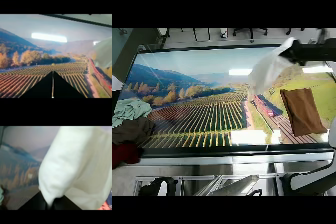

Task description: Fold the shirts.

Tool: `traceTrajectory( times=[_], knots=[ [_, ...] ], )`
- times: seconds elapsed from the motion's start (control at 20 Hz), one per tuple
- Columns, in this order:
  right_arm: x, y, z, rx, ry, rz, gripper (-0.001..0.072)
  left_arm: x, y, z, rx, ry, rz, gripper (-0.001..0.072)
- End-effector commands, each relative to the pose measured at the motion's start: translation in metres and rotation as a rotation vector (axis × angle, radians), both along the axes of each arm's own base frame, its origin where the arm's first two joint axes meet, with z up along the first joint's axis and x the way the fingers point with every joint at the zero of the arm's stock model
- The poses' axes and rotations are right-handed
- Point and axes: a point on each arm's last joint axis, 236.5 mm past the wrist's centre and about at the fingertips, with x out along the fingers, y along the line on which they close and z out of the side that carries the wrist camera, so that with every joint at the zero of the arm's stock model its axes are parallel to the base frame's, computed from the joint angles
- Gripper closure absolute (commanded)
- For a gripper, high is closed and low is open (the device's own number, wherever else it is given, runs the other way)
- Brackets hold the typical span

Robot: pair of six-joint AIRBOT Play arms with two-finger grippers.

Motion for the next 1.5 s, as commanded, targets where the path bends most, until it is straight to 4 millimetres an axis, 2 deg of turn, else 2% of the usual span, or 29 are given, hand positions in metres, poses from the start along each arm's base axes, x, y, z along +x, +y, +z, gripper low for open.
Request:
traceTrajectory(
  times=[0.0, 0.1, 0.15, 0.25, 0.4, 0.5, 0.65, 0.85, 1.0, 1.1, 1.25, 1.3, 1.35, 1.4, 1.45],
  knots=[
    [-0.009, -0.101, 0.022, -0.002, -0.035, -0.200, 0.0693, -0.005, 0.000, -0.004, 0.004, 0.021, 0.000, 0.0691],
    [-0.020, -0.151, 0.022, -0.003, -0.034, -0.293, 0.0693, -0.005, 0.000, -0.004, 0.004, 0.020, 0.000, 0.0691],
    [-0.026, -0.168, 0.021, -0.003, -0.028, -0.320, 0.0692, -0.005, 0.000, -0.004, 0.003, 0.021, 0.000, 0.0691],
    [-0.045, -0.187, 0.011, 0.001, 0.033, -0.337, 0.0692, -0.005, 0.000, -0.004, 0.002, 0.021, 0.000, 0.0691],
    [-0.065, -0.203, -0.011, 0.004, 0.167, -0.394, 0.0693, -0.005, 0.000, -0.004, -0.013, 0.026, 0.007, 0.0691],
    [-0.078, -0.200, -0.019, 0.016, 0.253, -0.414, 0.0693, -0.006, -0.001, -0.006, -0.012, 0.034, 0.004, 0.0691],
    [-0.105, -0.191, -0.019, 0.036, 0.392, -0.473, 0.0693, -0.008, -0.002, -0.010, -0.011, 0.051, -0.004, 0.0691],
    [-0.171, -0.191, -0.023, -0.057, 0.617, -0.600, 0.0692, -0.014, -0.005, -0.020, -0.005, 0.098, -0.021, 0.0691],
    [-0.226, -0.193, -0.039, -0.193, 0.805, -0.661, 0.0690, -0.018, -0.007, -0.026, 0.012, 0.127, -0.039, 0.0691],
    [-0.242, -0.193, -0.052, -0.247, 0.865, -0.681, 0.0685, -0.021, -0.008, -0.030, 0.029, 0.139, -0.053, 0.0691],
    [-0.256, -0.178, -0.087, -0.259, 0.988, -0.631, 0.0680, -0.021, -0.008, -0.030, 0.039, 0.138, -0.058, 0.0691],
    [-0.261, -0.171, -0.100, -0.254, 1.032, -0.606, 0.0560, -0.020, -0.008, -0.033, 0.041, 0.142, -0.060, 0.0691],
    [-0.266, -0.165, -0.111, -0.250, 1.070, -0.581, 0.0257, -0.020, -0.008, -0.037, 0.038, 0.152, -0.061, 0.0691],
    [-0.270, -0.160, -0.121, -0.246, 1.102, -0.562, 0.0266, -0.019, -0.008, -0.042, 0.036, 0.168, -0.062, 0.0691],
    [-0.274, -0.158, -0.127, -0.244, 1.124, -0.550, 0.0542, -0.018, -0.007, -0.048, 0.032, 0.182, -0.063, 0.0691]
  ],
)
